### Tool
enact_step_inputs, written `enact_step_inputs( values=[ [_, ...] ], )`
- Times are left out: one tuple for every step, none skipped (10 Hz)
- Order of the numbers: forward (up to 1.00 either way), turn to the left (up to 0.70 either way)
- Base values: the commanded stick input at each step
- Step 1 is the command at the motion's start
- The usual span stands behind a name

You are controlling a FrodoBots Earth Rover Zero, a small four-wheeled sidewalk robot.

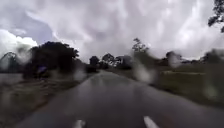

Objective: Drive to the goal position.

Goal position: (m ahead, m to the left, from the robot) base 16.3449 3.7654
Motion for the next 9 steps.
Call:
enact_step_inputs(
  values=[
    [0.70,0.00],
    [0.70,0.00],
    [0.70,0.00],
    [0.70,0.00],
    [0.70,0.00],
    [0.70,0.00],
    [0.70,0.00],
    [0.70,0.00],
    [0.70,0.00]
  ],
)
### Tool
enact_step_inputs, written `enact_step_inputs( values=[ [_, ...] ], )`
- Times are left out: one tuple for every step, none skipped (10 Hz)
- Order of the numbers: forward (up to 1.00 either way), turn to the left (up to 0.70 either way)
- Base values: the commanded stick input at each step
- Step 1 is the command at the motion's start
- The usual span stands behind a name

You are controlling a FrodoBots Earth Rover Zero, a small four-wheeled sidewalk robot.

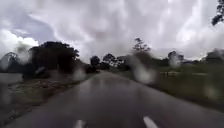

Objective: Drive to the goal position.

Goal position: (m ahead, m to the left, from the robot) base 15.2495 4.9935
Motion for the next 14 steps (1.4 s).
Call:
enact_step_inputs(
  values=[
    [0.70,0.00],
    [0.70,0.00],
    [0.70,0.00],
    [0.70,0.00],
    [0.70,0.00],
    [0.70,0.00],
    [0.70,0.00],
    [0.70,0.00],
    [0.70,0.00],
    [0.70,-0.04],
    [0.70,-0.16],
    [0.70,-0.26],
    [0.70,-0.30],
    [0.70,0.00]
  ],
)
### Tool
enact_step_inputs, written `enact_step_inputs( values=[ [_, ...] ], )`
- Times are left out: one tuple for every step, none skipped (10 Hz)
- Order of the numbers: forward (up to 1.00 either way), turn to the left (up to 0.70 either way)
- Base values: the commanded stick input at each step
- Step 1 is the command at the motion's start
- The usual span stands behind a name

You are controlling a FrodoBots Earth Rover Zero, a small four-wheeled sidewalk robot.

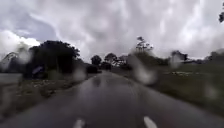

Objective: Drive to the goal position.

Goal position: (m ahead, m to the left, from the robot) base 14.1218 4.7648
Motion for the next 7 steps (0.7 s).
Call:
enact_step_inputs(
  values=[
    [0.70,0.00],
    [0.70,0.00],
    [0.70,0.00],
    [0.70,-0.04],
    [0.70,-0.27],
    [0.70,-0.34],
    [0.70,-0.35]
  ],
)
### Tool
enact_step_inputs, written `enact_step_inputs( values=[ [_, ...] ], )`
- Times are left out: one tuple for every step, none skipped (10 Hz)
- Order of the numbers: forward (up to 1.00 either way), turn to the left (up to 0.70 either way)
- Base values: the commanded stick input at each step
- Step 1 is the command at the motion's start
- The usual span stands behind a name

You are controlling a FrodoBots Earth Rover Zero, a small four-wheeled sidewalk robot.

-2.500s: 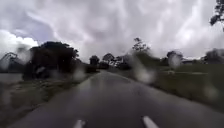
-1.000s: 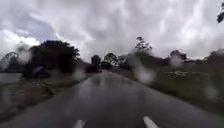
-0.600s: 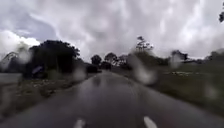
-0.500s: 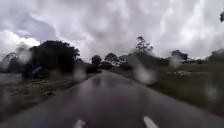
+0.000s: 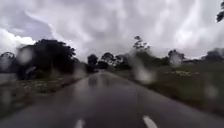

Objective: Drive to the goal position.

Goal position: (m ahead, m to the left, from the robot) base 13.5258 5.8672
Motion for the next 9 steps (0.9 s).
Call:
enact_step_inputs(
  values=[
    [0.70,-0.24],
    [0.70,-0.10],
    [0.70,0.00],
    [0.70,0.00],
    [0.70,0.00],
    [0.70,0.00],
    [0.70,0.00],
    [0.70,0.01],
    [0.70,0.10]
  ],
)
